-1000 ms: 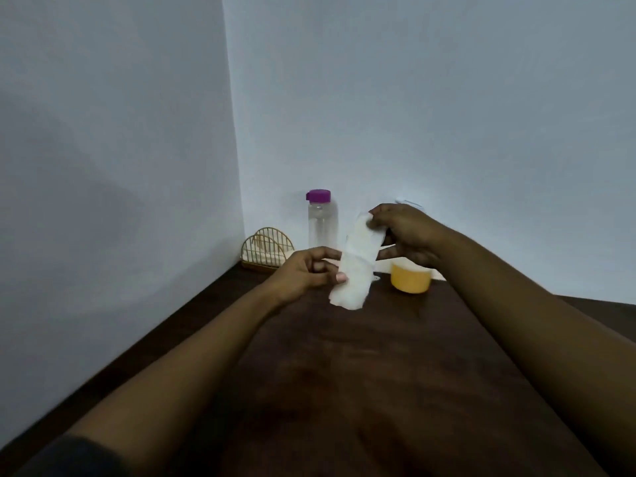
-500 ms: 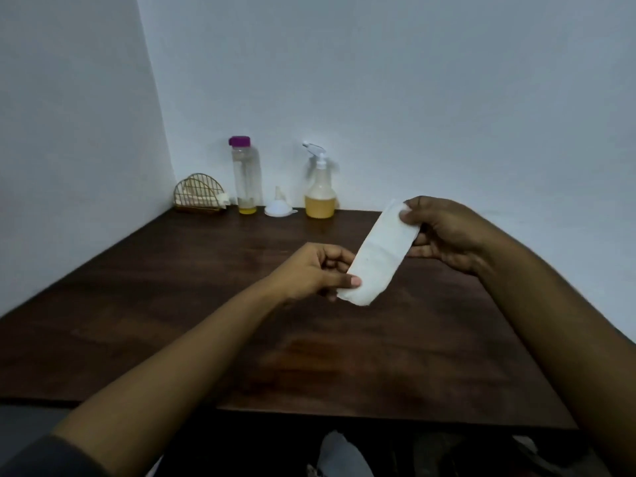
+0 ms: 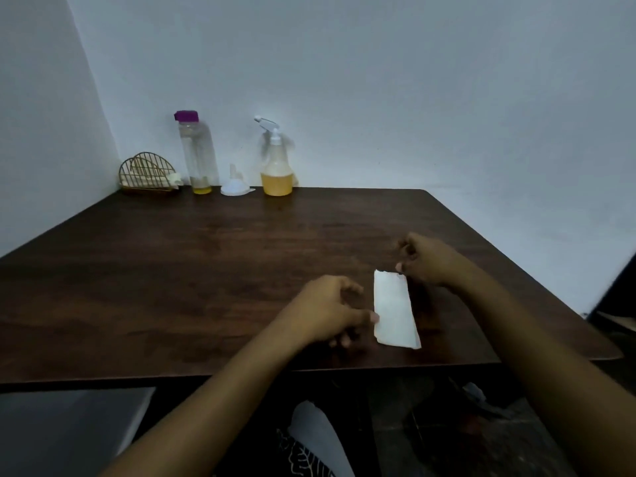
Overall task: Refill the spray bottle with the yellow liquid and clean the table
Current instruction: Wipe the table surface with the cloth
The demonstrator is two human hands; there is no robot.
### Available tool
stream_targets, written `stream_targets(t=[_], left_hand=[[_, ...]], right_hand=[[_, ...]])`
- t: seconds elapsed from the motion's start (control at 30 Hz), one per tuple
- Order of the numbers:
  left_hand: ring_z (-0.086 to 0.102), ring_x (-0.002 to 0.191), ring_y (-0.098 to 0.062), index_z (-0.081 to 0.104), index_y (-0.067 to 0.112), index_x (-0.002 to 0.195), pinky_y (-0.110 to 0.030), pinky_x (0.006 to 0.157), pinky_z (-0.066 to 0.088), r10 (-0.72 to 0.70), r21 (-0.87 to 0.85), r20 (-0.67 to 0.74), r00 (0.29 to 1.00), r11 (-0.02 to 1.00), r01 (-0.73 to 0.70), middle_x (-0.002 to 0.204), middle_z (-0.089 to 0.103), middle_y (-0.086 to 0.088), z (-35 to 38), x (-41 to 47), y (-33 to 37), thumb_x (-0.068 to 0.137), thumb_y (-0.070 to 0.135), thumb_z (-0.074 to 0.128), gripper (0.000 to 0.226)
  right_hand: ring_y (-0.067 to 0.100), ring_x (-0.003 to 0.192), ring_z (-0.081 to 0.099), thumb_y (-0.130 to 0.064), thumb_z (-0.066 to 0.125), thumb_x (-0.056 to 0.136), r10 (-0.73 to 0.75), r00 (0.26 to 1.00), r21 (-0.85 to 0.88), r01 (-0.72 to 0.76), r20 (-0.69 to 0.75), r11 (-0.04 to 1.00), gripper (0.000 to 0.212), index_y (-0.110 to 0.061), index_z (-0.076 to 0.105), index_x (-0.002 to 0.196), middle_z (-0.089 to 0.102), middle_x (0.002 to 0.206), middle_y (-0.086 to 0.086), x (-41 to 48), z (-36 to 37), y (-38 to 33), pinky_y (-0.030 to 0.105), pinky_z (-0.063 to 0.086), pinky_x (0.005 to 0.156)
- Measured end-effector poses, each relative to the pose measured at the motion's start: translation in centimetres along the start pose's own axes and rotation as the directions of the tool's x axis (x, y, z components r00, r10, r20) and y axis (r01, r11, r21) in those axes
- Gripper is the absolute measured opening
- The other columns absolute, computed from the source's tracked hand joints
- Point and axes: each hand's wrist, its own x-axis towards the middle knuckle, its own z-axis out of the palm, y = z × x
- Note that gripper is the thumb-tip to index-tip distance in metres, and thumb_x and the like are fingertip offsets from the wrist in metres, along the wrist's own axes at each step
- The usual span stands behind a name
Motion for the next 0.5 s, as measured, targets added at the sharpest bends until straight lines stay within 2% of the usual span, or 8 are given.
stream_targets(t=[0.03,0.1,0.17,0.2,0.27,0.3,0.4,0.5], left_hand=[[0.063,0.054,-0.009,0.054,0.024,0.126,-0.024,0.053,0.050,0.054,0.118,-0.106,0.993,0.992,-0.041,0.081,0.071,0.002,-0.6,-0.2,-0.3,0.081,0.035,0.071,0.050],[0.066,0.080,-0.010,0.057,0.032,0.123,-0.027,0.074,0.051,0.182,0.370,-0.288,0.940,0.927,-0.066,0.090,0.069,0.008,-1.6,-0.8,-1.2,0.084,0.045,0.063,0.042],[0.058,0.103,-0.012,0.053,0.035,0.126,-0.030,0.081,0.049,0.286,0.561,-0.396,0.873,0.827,-0.016,0.105,0.064,0.010,-2.2,-1.3,-2.3,0.088,0.048,0.054,0.041],[0.052,0.111,-0.014,0.051,0.034,0.128,-0.031,0.083,0.048,0.317,0.621,-0.414,0.853,0.784,0.010,0.114,0.060,0.010,-2.3,-1.3,-3.0,0.089,0.048,0.050,0.041],[0.042,0.122,-0.018,0.047,0.031,0.132,-0.034,0.088,0.045,0.335,0.696,-0.415,0.846,0.716,0.058,0.129,0.051,0.007,-2.1,-0.9,-4.3,0.091,0.048,0.046,0.044],[0.038,0.126,-0.020,0.045,0.031,0.134,-0.036,0.093,0.042,0.316,0.718,-0.411,0.855,0.691,0.090,0.136,0.047,0.005,-2.0,-0.7,-4.7,0.091,0.049,0.045,0.047],[0.028,0.137,-0.021,0.037,0.030,0.141,-0.040,0.103,0.034,0.233,0.713,-0.408,0.882,0.686,0.148,0.148,0.036,0.002,-1.9,-0.2,-5.6,0.091,0.054,0.041,0.055],[0.024,0.139,-0.021,0.034,0.031,0.142,-0.040,0.107,0.030,0.227,0.723,-0.402,0.887,0.673,0.155,0.151,0.031,0.002,-1.7,0.0,-5.8,0.092,0.056,0.036,0.057]], right_hand=[[0.023,0.111,0.055,-0.016,0.058,0.091,-0.019,0.996,-0.048,0.015,-0.085,0.999,0.034,-0.012,0.052,0.124,0.057,0.124,0.007,-0.3,0.2,0.0,0.032,0.044,0.090],[0.024,0.116,0.053,-0.023,0.053,0.094,-0.059,0.976,-0.049,0.050,-0.208,0.998,0.035,-0.012,0.051,0.128,0.055,0.130,0.008,-1.3,1.0,-0.4,0.034,0.042,0.096],[0.027,0.125,0.047,-0.040,0.043,0.097,-0.076,0.982,-0.125,0.055,-0.172,0.991,0.045,-0.009,0.048,0.130,0.049,0.137,0.011,-2.3,2.8,-1.2,0.039,0.036,0.105],[0.026,0.135,0.037,-0.050,0.035,0.096,-0.062,0.992,-0.200,0.039,-0.111,0.979,0.059,-0.008,0.041,0.137,0.040,0.146,0.012,-2.9,4.3,-1.7,0.043,0.026,0.112],[0.020,0.147,0.008,-0.065,0.018,0.091,-0.013,1.000,-0.304,0.006,-0.023,0.953,0.082,-0.008,0.015,0.150,0.011,0.159,0.009,-3.6,7.3,-2.4,0.047,0.002,0.117],[0.017,0.148,-0.001,-0.069,0.013,0.089,0.003,1.000,-0.316,-0.008,-0.016,0.949,0.087,-0.009,0.007,0.151,0.002,0.160,0.006,-3.8,8.3,-2.5,0.047,-0.005,0.117],[0.012,0.147,-0.006,-0.072,0.006,0.085,0.030,0.999,-0.308,-0.039,-0.032,0.951,0.089,-0.014,0.002,0.152,-0.003,0.160,0.000,-3.9,8.7,-1.1,0.047,-0.008,0.116],[0.008,0.147,-0.005,-0.073,0.004,0.083,0.087,0.994,-0.339,-0.103,-0.061,0.935,0.088,-0.019,0.004,0.152,-0.002,0.160,-0.005,-4.0,6.7,1.9,0.049,-0.008,0.116]])
